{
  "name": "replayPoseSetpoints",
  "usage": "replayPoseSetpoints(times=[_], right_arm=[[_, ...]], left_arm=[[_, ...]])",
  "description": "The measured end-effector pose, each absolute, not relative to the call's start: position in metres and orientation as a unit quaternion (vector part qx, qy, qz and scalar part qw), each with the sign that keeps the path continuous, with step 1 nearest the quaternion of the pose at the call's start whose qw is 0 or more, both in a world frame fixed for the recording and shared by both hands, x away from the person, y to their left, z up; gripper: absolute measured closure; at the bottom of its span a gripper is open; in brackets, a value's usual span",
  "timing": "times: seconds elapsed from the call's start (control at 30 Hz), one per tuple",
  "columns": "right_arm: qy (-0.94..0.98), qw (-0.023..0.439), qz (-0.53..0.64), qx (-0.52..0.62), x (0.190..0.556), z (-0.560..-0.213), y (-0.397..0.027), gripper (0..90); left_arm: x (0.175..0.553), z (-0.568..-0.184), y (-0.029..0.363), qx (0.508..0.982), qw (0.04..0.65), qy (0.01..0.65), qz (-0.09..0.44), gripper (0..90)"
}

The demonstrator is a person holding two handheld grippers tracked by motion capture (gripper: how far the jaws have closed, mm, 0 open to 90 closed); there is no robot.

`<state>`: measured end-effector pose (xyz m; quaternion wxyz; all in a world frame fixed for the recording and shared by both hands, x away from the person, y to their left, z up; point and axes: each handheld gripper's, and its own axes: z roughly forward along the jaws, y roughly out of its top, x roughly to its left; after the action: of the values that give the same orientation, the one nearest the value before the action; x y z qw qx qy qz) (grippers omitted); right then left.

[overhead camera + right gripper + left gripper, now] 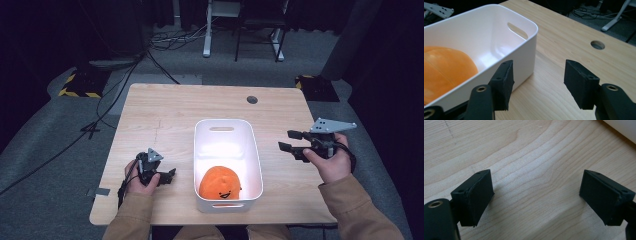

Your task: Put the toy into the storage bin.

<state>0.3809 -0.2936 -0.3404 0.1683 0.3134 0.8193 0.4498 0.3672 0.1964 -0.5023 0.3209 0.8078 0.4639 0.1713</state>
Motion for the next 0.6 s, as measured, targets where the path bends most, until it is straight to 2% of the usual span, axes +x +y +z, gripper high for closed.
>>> replayPoseSetpoints(times=[0.6], right_arm=[[0.809, 0.167, 0.420, 0.375, 0.381, -0.406, -0.337, 39.0]], left_arm=[[0.367, -0.502, 0.197, 0.808, 0.320, 0.463, 0.171, 12.2]])
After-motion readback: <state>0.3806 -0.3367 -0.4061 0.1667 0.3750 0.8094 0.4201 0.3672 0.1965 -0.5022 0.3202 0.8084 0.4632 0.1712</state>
